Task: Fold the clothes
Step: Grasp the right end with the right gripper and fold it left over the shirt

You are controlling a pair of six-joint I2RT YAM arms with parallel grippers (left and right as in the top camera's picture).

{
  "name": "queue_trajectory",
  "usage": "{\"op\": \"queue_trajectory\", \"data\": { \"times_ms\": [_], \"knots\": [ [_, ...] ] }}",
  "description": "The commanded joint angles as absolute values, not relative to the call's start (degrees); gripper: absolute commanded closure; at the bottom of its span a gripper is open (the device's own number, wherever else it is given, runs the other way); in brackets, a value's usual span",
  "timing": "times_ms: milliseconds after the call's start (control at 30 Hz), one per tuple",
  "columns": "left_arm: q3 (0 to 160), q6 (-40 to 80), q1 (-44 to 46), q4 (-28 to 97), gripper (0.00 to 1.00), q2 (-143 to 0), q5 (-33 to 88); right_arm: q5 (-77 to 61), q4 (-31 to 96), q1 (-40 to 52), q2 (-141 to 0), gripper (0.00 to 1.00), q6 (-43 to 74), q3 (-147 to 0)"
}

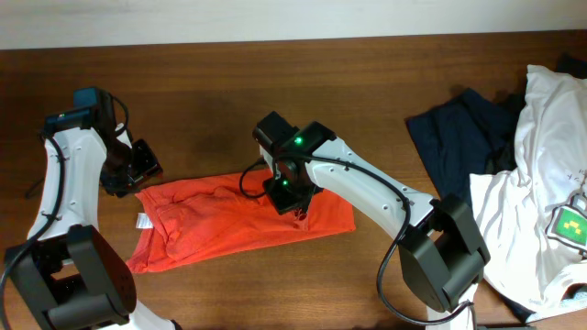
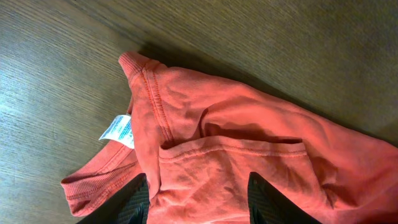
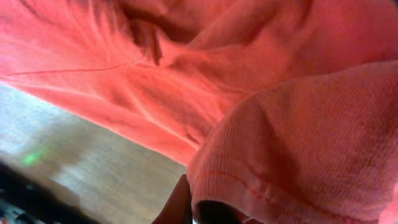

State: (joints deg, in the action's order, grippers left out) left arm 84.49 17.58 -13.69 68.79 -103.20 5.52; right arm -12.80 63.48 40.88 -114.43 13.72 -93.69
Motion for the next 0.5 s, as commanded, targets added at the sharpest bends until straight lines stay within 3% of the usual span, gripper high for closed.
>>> {"op": "queue_trajectory", "data": {
  "times_ms": [0,133,167,200,233,400,467],
  "knots": [
    [85.17,17.04,-14.15,68.88,0.49,-102.78,5.13,-16.25,64.05,41.34,-114.83,0.95,9.76,-93.60],
    [85.17,17.04,-14.15,68.90,0.49,-102.78,5.13,-16.32,64.23,41.25,-114.83,0.94,8.99,-93.60],
    [85.17,17.04,-14.15,68.88,0.49,-102.78,5.13,-16.32,64.23,41.30,-114.83,0.90,8.99,-93.60],
    [85.17,17.04,-14.15,68.86,0.49,-102.78,5.13,-16.32,63.77,41.30,-114.83,0.41,9.02,-93.60],
    [85.17,17.04,-14.15,68.88,0.49,-102.78,5.13,-16.27,63.26,41.28,-114.83,0.26,8.99,-93.60],
    [85.17,17.04,-14.15,68.93,0.49,-102.78,5.13,-11.51,64.82,38.59,-114.67,0.26,9.39,-96.23],
    [85.17,17.04,-14.15,68.90,0.49,-102.78,5.13,-10.74,66.02,36.97,-114.69,0.34,11.14,-95.53]
  ]
}}
